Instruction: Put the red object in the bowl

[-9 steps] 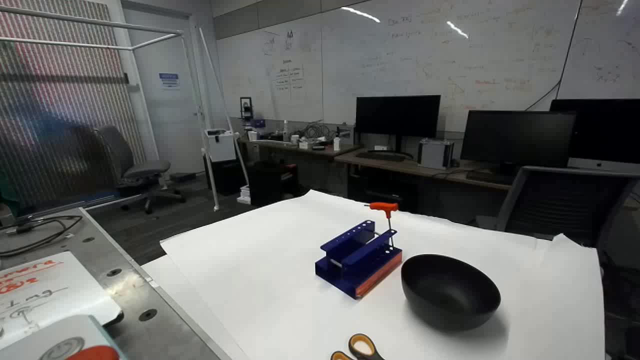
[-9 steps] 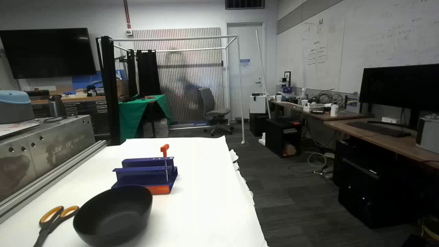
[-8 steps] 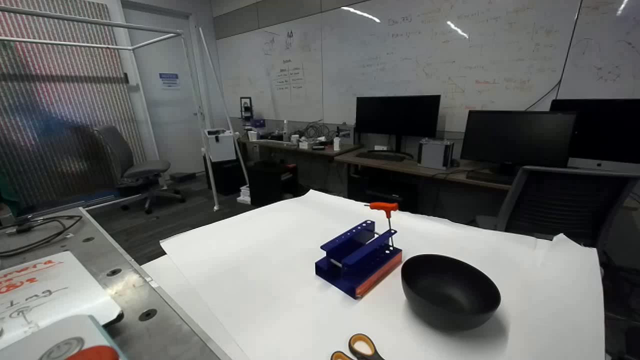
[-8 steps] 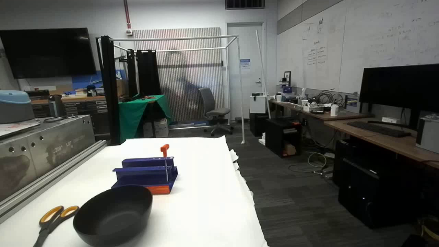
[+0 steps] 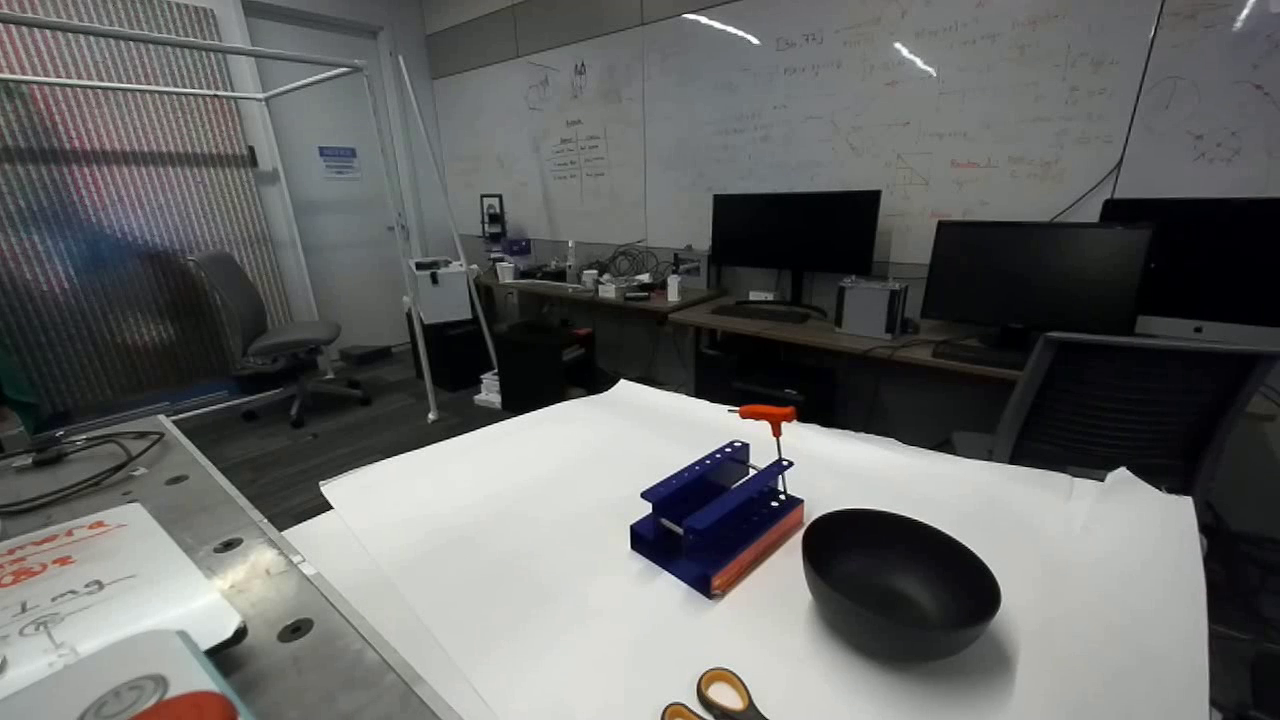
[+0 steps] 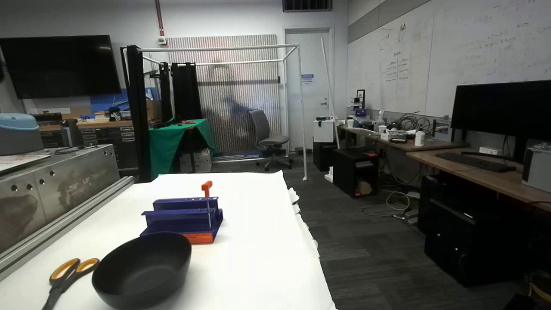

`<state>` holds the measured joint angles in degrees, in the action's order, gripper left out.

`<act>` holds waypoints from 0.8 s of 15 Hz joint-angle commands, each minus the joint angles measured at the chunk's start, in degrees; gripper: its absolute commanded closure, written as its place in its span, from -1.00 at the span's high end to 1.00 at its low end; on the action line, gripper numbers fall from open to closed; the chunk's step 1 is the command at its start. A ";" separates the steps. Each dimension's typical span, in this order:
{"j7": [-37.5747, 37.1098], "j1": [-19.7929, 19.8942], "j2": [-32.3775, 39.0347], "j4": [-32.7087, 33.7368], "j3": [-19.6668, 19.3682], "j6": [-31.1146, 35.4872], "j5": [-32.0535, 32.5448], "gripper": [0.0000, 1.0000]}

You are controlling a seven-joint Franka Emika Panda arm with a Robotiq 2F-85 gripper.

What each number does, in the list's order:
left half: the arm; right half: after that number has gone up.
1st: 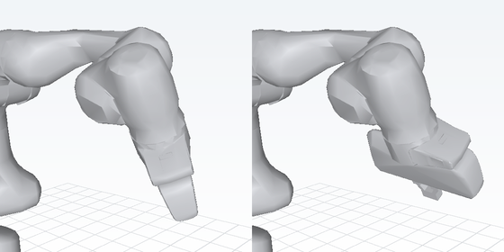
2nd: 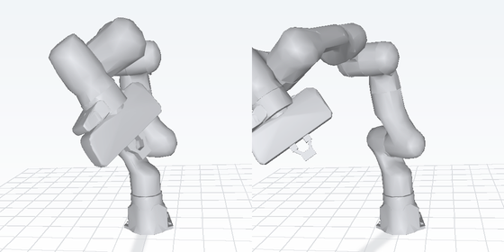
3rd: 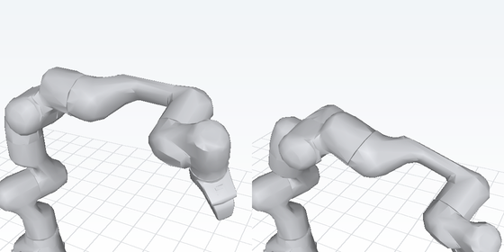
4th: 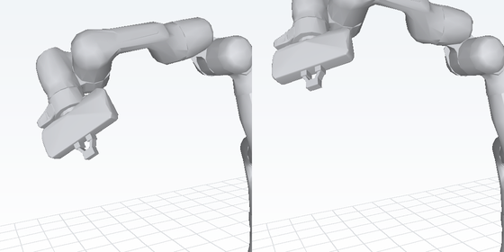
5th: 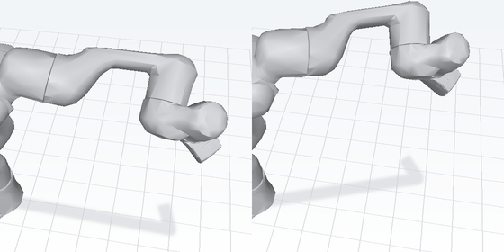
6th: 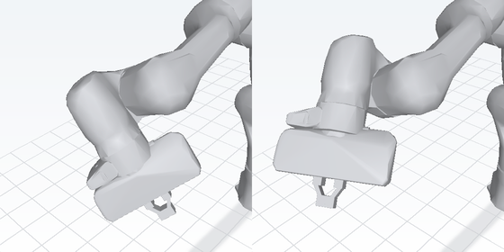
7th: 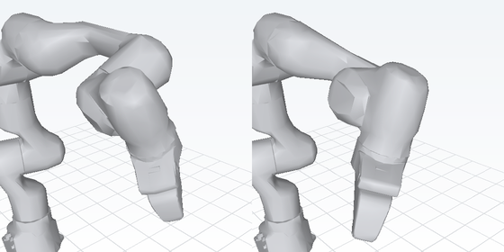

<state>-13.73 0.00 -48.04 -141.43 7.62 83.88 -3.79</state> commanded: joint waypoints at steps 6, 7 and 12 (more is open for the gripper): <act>-2.81 0.23 29.76 21.91 3.13 9.98 2.40 1.00; -2.76 -0.12 33.45 24.84 2.89 10.56 2.64 1.00; -3.44 -1.67 51.56 40.25 1.87 12.35 5.01 1.00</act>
<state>-15.58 0.00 -7.29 -112.47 10.39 96.62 -0.94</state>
